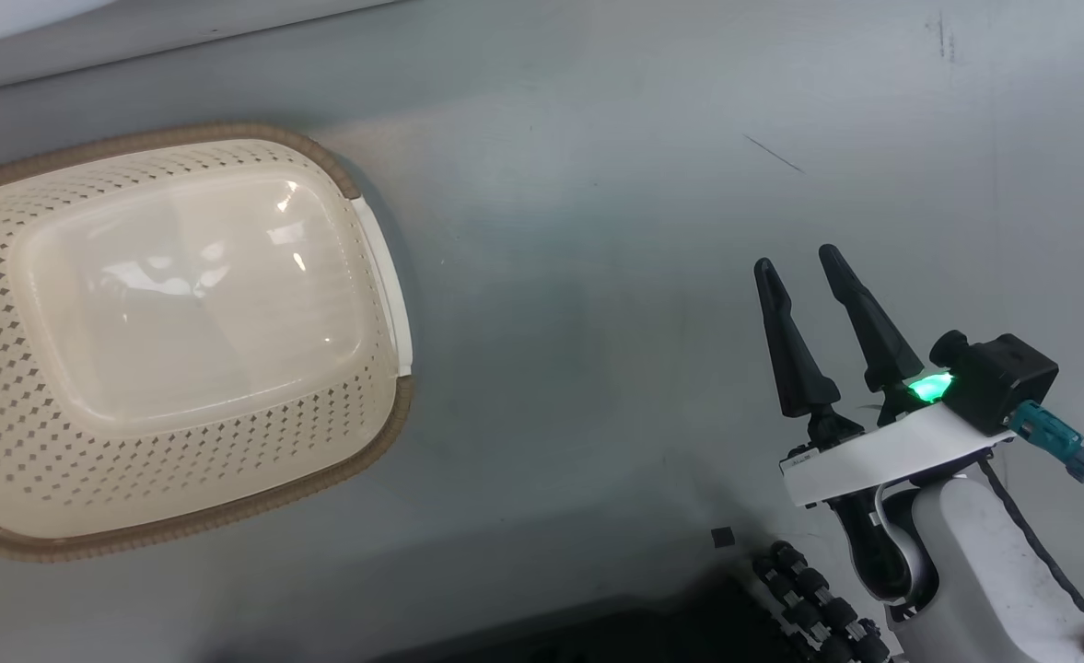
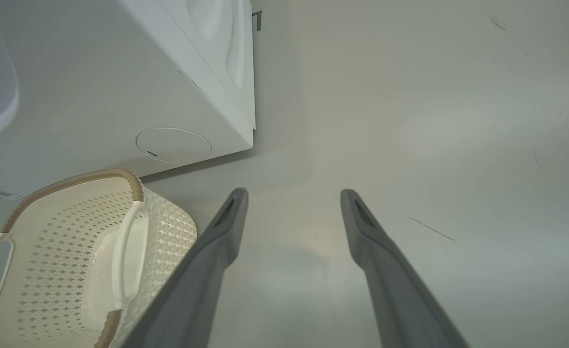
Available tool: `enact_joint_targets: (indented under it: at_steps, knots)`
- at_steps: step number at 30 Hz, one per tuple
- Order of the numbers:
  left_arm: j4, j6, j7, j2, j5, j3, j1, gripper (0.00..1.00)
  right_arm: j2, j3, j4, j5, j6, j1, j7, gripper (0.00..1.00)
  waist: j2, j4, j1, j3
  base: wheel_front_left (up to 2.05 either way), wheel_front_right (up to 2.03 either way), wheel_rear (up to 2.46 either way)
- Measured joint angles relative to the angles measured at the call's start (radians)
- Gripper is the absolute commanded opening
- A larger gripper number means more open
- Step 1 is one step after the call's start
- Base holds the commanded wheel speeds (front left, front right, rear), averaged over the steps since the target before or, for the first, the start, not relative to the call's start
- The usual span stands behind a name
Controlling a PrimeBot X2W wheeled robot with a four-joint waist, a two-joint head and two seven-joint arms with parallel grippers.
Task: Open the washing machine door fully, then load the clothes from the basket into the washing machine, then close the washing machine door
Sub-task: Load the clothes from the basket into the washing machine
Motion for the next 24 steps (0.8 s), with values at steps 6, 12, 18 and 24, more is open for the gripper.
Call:
enact_joint_targets:
  at_steps: [6,12,18,24]
  knots:
    - [0.024,-0.029,0.016,0.040,0.007,-0.005,-0.079,0.00,0.003,0.011,0.000,0.011,0.000,0.001,0.000,1.00,0.0000,-0.022,0.0000,0.019,0.00,0.00,0.00]
    - [0.029,-0.051,0.043,0.064,0.003,-0.010,-0.175,0.00,0.006,0.020,0.000,0.019,0.000,0.001,0.000,1.00,0.0000,-0.036,0.0000,0.046,0.00,0.00,0.00]
    - [0.085,-0.060,0.090,0.060,-0.046,-0.014,-0.207,0.00,0.008,0.032,0.000,0.022,0.000,0.000,0.000,1.00,0.0000,-0.039,0.0000,0.068,0.00,0.00,0.00]
    - [0.154,-0.068,0.156,0.060,-0.065,-0.025,-0.205,0.00,0.010,0.032,0.002,0.023,0.000,0.000,0.000,1.00,0.0000,-0.040,0.0000,0.070,0.00,0.00,0.00]
